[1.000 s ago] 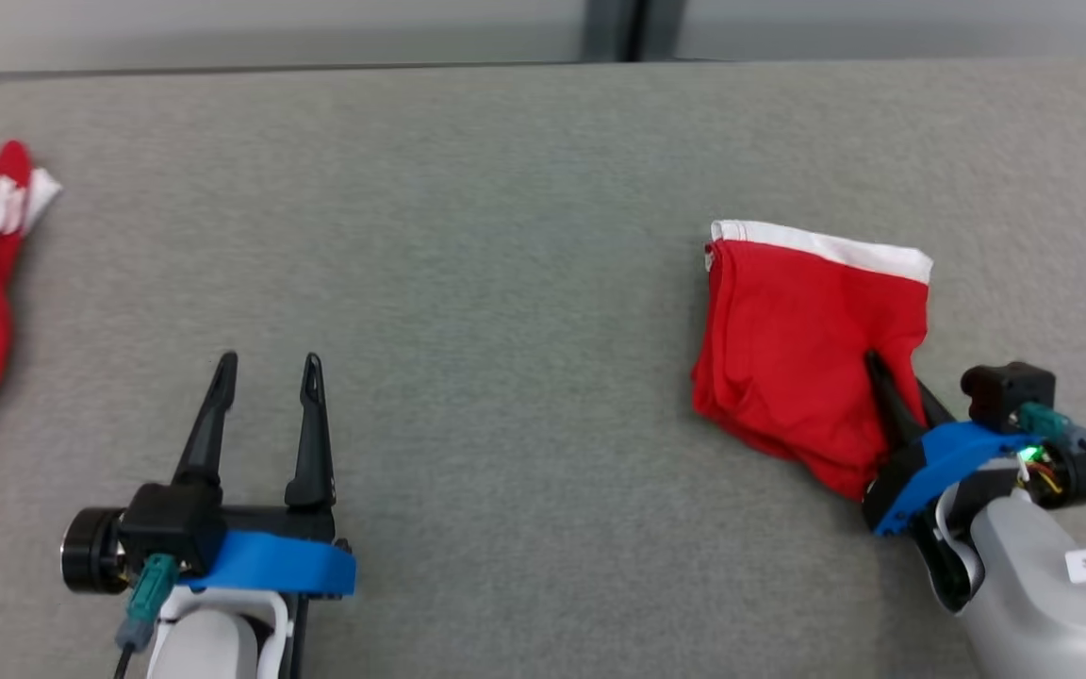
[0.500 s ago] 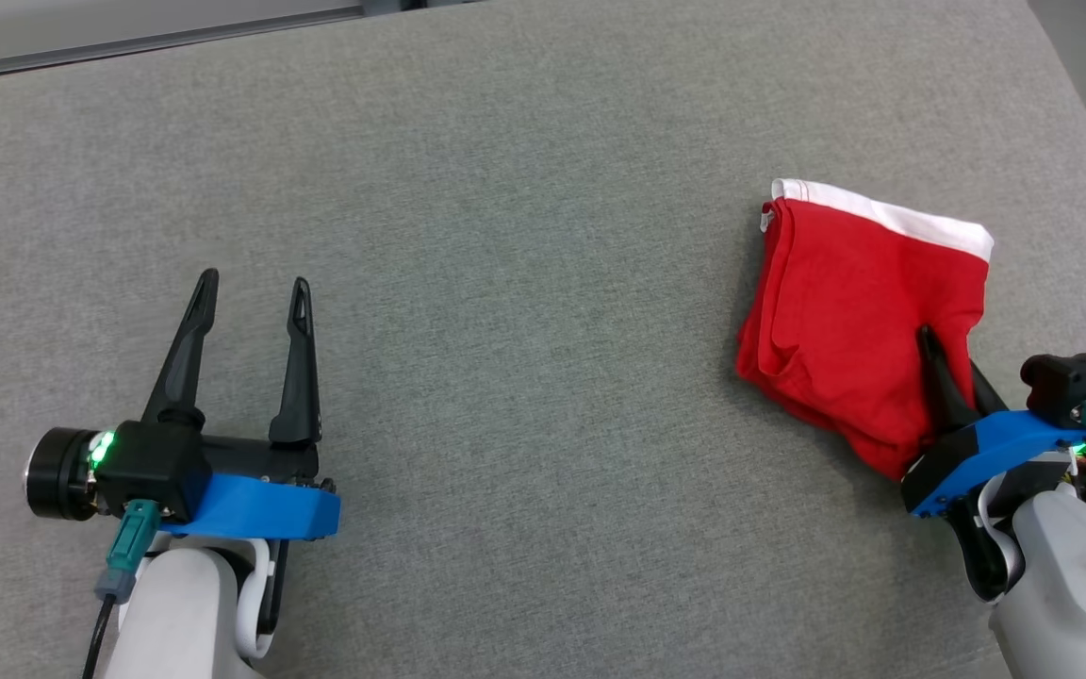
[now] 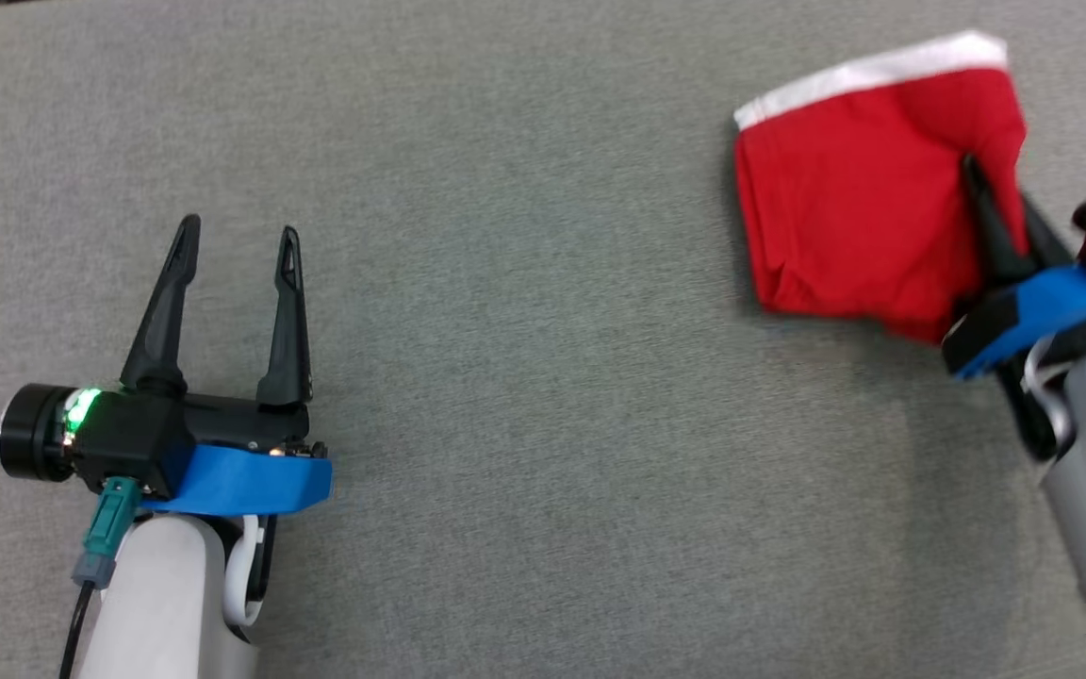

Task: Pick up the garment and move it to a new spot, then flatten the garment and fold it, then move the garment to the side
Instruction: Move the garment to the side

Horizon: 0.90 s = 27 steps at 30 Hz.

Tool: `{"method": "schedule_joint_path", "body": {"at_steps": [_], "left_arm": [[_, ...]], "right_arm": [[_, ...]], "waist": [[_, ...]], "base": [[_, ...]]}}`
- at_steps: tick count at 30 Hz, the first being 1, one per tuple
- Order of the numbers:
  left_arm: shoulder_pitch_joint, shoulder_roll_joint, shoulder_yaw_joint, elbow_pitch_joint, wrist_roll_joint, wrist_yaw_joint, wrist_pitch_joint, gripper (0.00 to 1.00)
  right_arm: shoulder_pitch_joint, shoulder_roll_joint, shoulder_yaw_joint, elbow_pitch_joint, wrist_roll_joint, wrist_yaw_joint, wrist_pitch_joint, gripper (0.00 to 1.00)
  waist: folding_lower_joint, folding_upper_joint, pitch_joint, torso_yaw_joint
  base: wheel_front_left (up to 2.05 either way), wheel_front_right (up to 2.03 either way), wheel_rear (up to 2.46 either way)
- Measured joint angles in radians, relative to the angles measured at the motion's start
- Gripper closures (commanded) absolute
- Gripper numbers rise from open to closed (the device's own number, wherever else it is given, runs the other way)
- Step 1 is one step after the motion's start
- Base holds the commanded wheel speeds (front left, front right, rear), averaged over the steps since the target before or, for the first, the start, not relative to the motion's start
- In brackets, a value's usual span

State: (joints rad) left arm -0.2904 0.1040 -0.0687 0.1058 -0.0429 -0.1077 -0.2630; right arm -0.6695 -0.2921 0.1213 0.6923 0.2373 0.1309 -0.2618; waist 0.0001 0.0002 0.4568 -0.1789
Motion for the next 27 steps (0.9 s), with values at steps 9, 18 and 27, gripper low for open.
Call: {"method": "schedule_joint_path", "body": {"at_steps": [9,18,27], "left_arm": [[-0.044,0.006,-0.003,-0.064,0.002,0.001,0.0,0.0],[-0.087,0.004,-0.014,-0.129,0.009,0.001,0.0,0.0],[-0.096,0.014,-0.014,-0.177,0.016,0.003,-0.003,0.0]], "right_arm": [[-0.274,-0.164,0.088,0.08,-0.025,0.0,0.081,1.0],[-0.423,-0.353,0.13,0.206,-0.003,0.0,0.15,1.0],[-0.533,-0.387,0.167,0.295,-0.002,0.0,0.165,1.0]], "waist": [[0.0001,0.0001,0.11,0.065],[0.0001,0.0001,0.221,0.111],[-0.0001,-0.0001,0.269,0.113]], "base": [[0.0,0.0,0.0],[0.0,0.0,0.0],[0.0,0.0,0.0]]}}
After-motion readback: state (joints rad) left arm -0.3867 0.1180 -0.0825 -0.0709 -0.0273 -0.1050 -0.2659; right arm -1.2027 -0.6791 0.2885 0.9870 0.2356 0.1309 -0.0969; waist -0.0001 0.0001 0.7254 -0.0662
